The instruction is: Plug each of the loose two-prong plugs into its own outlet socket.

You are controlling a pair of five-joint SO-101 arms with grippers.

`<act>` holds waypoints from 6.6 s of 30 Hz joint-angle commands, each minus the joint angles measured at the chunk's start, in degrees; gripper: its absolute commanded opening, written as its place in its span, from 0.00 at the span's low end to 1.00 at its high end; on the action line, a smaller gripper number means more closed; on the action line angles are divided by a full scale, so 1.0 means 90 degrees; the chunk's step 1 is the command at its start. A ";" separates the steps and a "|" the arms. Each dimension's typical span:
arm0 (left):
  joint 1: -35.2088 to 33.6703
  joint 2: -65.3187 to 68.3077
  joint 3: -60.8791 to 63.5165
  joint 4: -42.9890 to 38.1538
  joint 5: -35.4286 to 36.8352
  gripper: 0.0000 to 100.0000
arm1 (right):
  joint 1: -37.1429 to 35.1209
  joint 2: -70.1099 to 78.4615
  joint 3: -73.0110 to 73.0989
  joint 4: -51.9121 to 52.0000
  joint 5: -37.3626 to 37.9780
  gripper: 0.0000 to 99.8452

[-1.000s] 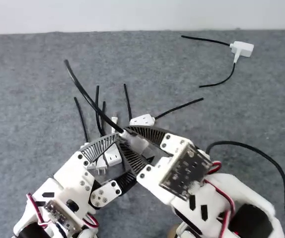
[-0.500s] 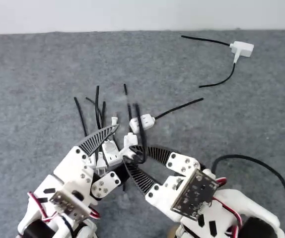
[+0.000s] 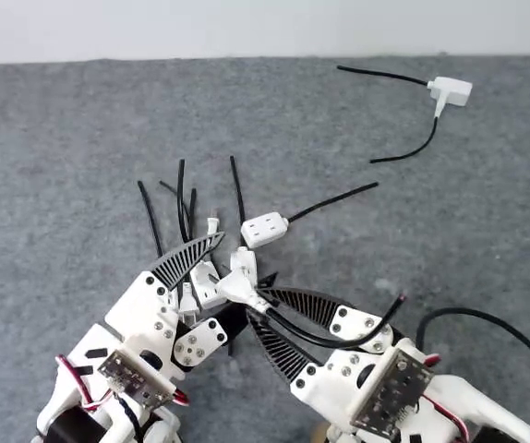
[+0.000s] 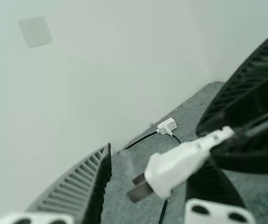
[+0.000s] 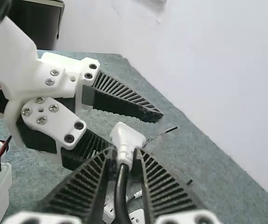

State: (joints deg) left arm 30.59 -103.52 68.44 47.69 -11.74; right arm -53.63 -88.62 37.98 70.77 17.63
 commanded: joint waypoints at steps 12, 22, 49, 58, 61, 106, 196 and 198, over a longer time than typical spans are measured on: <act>-0.0068 -0.0088 0.1040 -0.0479 -0.0166 0.24 | 0.0571 0.0112 -0.0010 -0.0073 -0.0117 0.01; -0.1827 -0.0068 0.2076 -0.2237 -0.0371 0.24 | 0.1958 0.1402 -0.0840 -0.0024 -0.0225 0.01; -0.4542 -0.0068 0.3082 -0.3233 0.0752 0.24 | 0.2720 0.7380 -0.2755 -0.0054 -0.3683 0.01; -0.4230 0.0264 0.3121 -0.3272 0.0703 0.24 | 0.1822 0.8493 -0.3341 0.0425 -0.2833 0.01; -0.4337 0.0332 0.3121 -0.3409 0.0703 0.24 | 0.1822 0.8747 -0.3556 0.0786 -0.2823 0.01; -0.4366 0.0479 0.3131 -0.3497 0.0703 0.24 | 0.1812 1.0359 -0.4151 0.0659 -0.0615 0.01; -0.4366 0.0479 0.3131 -0.3497 0.0703 0.24 | 0.1724 1.0271 -0.3585 0.0024 -0.0733 0.01; -0.4366 0.0479 0.3131 -0.3497 0.0703 0.24 | 0.1734 1.0271 -0.3673 0.0034 -0.0723 0.01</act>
State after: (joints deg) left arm -8.44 -99.56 96.92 18.15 -5.58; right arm -37.98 4.66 8.62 71.47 11.30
